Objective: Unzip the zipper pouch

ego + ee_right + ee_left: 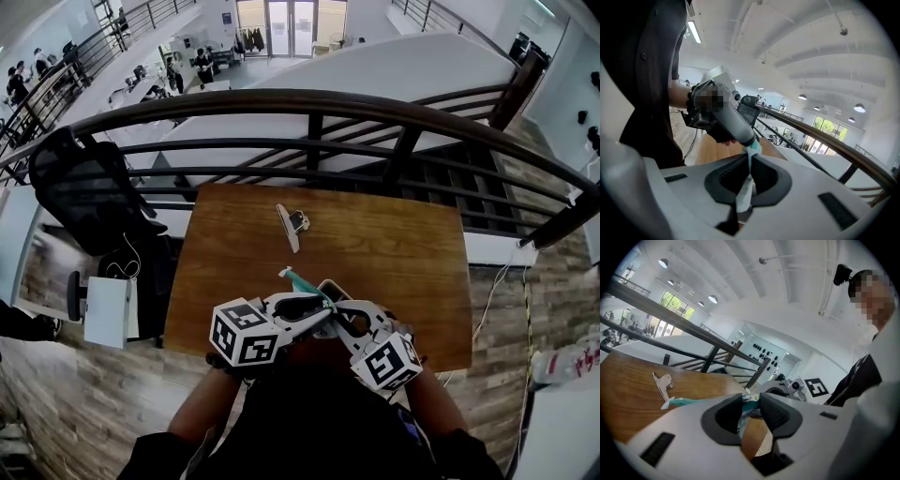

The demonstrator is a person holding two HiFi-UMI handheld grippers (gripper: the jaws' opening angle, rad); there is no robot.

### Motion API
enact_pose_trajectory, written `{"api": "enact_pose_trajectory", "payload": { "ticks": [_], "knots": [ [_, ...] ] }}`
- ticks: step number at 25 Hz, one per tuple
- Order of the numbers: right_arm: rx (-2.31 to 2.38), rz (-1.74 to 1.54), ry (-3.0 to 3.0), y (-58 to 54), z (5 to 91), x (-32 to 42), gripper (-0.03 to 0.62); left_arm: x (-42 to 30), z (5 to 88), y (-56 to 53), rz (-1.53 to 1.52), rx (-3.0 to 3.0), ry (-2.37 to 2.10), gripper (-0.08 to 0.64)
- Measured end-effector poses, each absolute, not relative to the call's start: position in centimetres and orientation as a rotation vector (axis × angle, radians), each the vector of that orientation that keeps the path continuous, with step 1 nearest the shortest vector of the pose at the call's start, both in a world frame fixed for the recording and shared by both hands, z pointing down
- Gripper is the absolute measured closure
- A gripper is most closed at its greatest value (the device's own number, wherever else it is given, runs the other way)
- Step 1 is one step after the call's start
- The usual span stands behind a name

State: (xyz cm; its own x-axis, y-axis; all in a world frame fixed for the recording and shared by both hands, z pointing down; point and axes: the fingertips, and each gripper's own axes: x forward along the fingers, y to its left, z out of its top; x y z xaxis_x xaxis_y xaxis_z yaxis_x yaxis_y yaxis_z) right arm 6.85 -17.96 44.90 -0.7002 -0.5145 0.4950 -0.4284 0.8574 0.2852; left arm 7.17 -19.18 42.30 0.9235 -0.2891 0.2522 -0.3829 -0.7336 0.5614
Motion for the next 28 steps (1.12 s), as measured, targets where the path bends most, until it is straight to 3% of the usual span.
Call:
{"api": "enact_pose_trajectory", "payload": {
  "ticks": [11,14,28],
  "knots": [
    [0.667,-0.208,-2.456,-18.0,45.0,7.1,0.589,6.0,41.7,-18.9,0.122,2.392,-0.434,0.466],
    [0.663,-0.204,-2.461,-18.0,45.0,7.0,0.589,5.3,41.7,-19.3,0.103,2.378,-0.464,0.528],
    [0.616,-0.299,-2.416,-17.8,45.4,6.9,0.589,6.0,42.3,-19.8,0.175,2.403,-0.408,0.525]
  ]
}}
